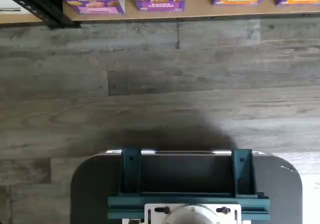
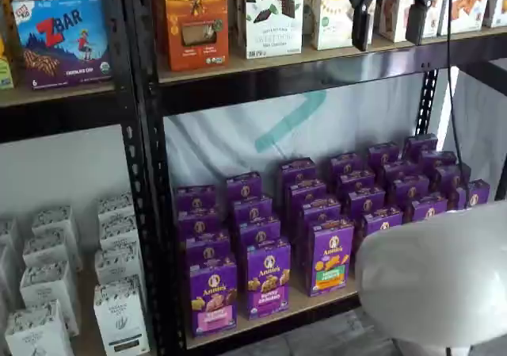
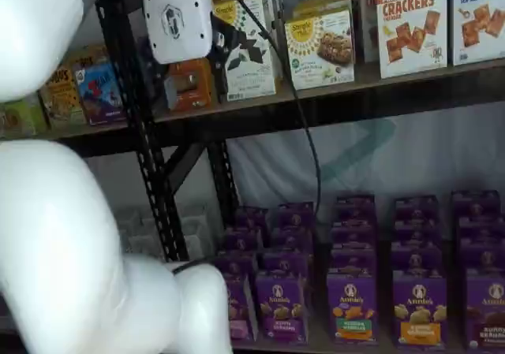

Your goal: Pick up the purple box with a pink patch in the middle, on the bottom shelf, the first box from the left

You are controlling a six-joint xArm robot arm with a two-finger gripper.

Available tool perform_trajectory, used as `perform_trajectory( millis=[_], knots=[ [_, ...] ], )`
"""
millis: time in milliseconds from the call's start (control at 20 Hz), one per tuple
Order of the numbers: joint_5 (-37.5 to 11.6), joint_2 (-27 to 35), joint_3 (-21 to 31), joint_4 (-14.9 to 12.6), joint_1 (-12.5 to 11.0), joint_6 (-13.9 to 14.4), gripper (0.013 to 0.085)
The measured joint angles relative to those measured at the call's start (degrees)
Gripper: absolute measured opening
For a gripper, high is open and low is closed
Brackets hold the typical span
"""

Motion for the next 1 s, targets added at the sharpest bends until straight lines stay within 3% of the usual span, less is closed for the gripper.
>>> perform_trajectory(
  millis=[300,450,1000],
  knots=[
    [-1.09,-0.51,0.62,-0.85,0.71,0.38,0.085],
    [-2.32,-0.94,1.92,-1.98,2.19,1.37,0.085],
    [-11.98,-2.71,12.38,-0.42,5.26,4.89,0.085]
  ],
)
